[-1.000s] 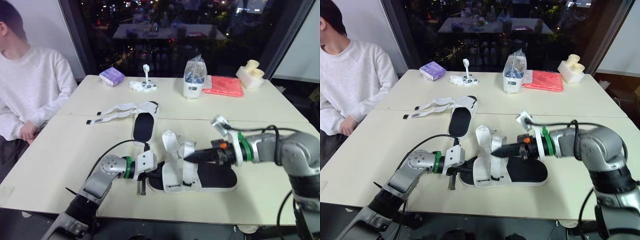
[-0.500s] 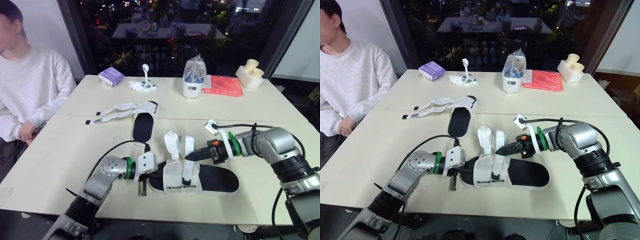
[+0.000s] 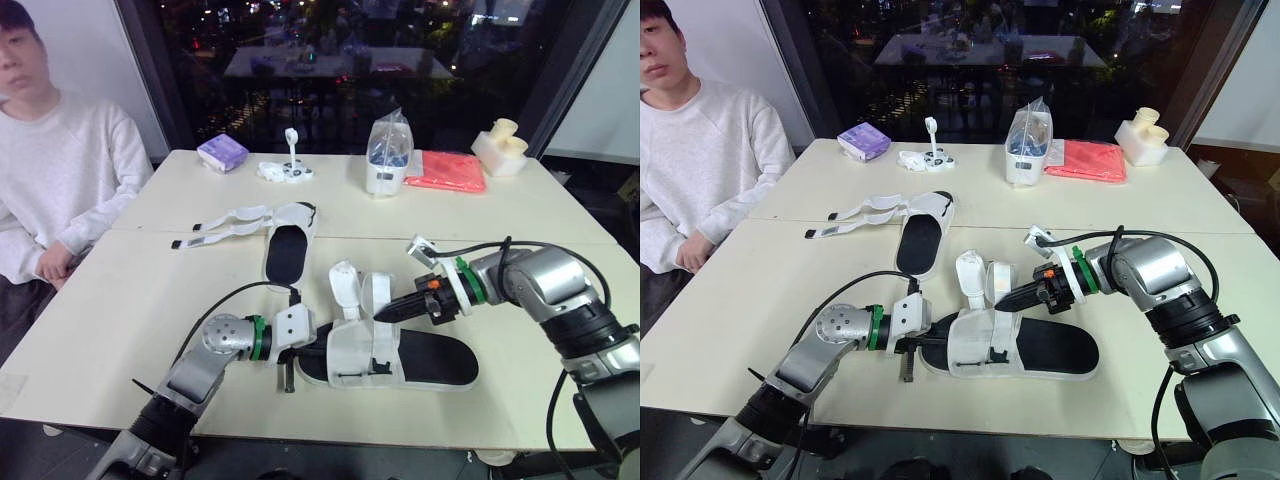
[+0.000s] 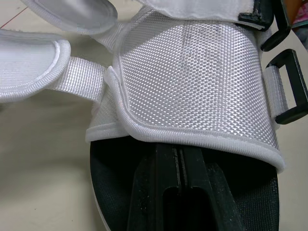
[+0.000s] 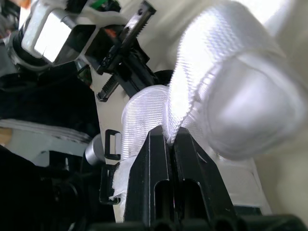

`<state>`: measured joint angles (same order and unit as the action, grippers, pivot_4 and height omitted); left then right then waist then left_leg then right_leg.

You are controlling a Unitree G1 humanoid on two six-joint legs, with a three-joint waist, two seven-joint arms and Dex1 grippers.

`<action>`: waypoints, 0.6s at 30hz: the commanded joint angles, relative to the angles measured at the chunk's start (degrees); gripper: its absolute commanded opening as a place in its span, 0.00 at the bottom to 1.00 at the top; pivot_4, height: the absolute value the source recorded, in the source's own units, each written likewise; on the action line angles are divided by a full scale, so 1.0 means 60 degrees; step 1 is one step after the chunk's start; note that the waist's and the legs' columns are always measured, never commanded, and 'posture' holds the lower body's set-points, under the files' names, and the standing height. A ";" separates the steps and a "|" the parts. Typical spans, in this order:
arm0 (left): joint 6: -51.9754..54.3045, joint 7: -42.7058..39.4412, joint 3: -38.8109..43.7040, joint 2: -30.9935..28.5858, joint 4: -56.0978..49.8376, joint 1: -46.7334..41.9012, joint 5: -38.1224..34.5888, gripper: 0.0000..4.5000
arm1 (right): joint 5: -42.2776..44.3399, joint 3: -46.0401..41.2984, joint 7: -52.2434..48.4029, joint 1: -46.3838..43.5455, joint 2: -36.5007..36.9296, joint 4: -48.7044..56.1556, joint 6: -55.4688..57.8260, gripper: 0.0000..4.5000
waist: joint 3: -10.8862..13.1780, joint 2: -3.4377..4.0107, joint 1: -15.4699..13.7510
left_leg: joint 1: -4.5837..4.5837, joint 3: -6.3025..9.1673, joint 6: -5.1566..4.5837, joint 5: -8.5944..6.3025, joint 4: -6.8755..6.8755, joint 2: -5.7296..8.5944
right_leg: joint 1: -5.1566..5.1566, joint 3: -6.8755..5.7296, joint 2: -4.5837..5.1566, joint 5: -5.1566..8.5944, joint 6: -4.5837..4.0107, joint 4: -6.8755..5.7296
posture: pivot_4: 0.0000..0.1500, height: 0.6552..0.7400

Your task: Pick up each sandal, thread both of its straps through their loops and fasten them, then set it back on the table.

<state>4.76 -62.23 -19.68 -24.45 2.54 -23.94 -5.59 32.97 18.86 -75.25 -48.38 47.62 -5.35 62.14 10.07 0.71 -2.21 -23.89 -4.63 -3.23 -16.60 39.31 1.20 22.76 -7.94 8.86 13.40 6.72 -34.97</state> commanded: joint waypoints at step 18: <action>0.0075 0.0067 -0.0210 0.0051 0.0296 -0.0027 0.0170 0.00 | 0.0097 -0.0486 -0.0298 0.0711 0.0457 0.2437 -0.0711 0.01 | 0.0000 0.0000 -0.0007 | 0.0001 0.0001 0.0001 0.0000 0.0000 0.0000 | -0.0002 0.0000 0.0000 0.0000 0.0000 0.0001 | 1.00 1.00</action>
<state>4.63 -61.91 -19.64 -24.20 3.42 -24.67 -5.58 32.69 17.44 -76.47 -44.38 49.15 6.82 57.70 10.07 0.70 -2.25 -23.89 -4.62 -3.23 -16.61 39.31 1.20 22.75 -7.94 8.87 13.40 6.72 -34.97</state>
